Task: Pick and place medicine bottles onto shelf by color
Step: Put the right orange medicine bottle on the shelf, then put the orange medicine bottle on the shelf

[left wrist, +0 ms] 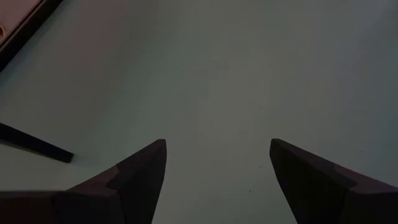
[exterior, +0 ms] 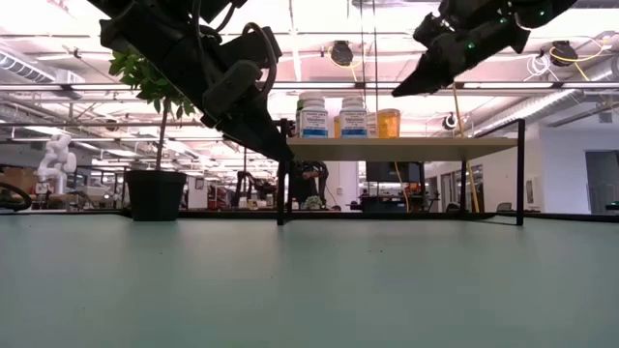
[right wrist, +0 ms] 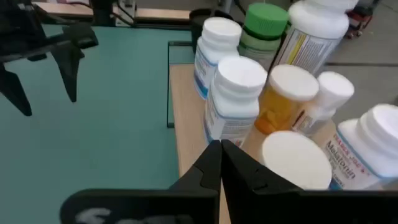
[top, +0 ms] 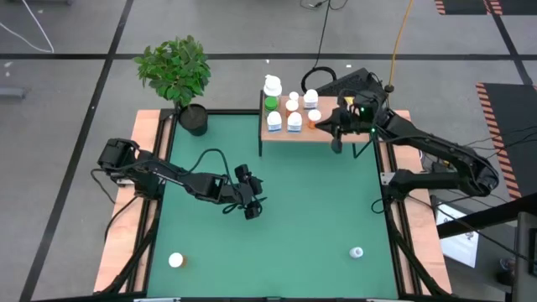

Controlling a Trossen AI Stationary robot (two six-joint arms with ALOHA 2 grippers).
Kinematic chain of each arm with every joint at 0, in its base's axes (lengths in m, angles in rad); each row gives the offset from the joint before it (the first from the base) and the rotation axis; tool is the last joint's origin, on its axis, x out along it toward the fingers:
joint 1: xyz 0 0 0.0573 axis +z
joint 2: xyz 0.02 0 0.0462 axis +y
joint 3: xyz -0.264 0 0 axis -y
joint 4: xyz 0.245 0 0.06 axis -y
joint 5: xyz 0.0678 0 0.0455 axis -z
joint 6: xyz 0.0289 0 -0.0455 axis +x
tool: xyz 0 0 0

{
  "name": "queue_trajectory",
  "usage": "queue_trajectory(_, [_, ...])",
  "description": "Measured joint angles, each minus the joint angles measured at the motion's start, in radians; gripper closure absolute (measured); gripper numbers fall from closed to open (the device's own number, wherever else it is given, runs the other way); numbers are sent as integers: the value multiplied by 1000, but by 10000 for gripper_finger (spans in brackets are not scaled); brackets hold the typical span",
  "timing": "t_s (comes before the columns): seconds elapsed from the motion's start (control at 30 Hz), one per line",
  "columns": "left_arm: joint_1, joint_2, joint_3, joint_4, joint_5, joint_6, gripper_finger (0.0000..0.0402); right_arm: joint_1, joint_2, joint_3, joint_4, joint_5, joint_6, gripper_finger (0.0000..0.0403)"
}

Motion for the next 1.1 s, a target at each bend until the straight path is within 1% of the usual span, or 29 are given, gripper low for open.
queue_trajectory(0.13, [7, 16, 1, 45, 0, 9, 112, 0, 4, -38, 49, 2, 3, 403])
queue_trajectory(0.2, [13, 39, 1, 97, -3, 7, 112, -11, 6, -58, 59, 13, -20, 403])
queue_trajectory(0.33, [13, 75, 0, 138, -3, 6, 112, -23, 6, -91, 71, 37, -82, 403])
queue_trajectory(0.43, [17, 93, 0, 158, -3, 6, 112, -24, 7, -116, 113, 52, -95, 403])
queue_trajectory(0.47, [21, 104, 0, 189, -3, 6, 112, -28, 8, -124, 136, 54, -101, 403])
queue_trajectory(0.6, [34, 131, 1, 261, -3, 3, 112, -50, 30, -138, 197, 56, -104, 403])
queue_trajectory(0.73, [37, 134, 0, 252, -2, -5, 112, -75, 81, -138, 245, 52, -108, 403])
queue_trajectory(0.8, [28, 121, 0, 210, -8, -33, 112, -84, 114, -139, 283, 52, -110, 403])
queue_trajectory(0.83, [20, 109, 0, 171, -33, -50, 112, -86, 129, -138, 303, 52, -109, 403])
queue_trajectory(0.9, [-7, 75, 0, 101, -103, -96, 112, -87, 146, -138, 310, 52, -100, 403])
queue_trajectory(1.0, [-69, 3, 0, -69, -217, -196, 112, -77, 146, -138, 290, 52, -93, 403])
queue_trajectory(1.1, [-143, -80, 0, -229, -276, -306, 112, -55, 118, -138, 260, 51, -68, 403])
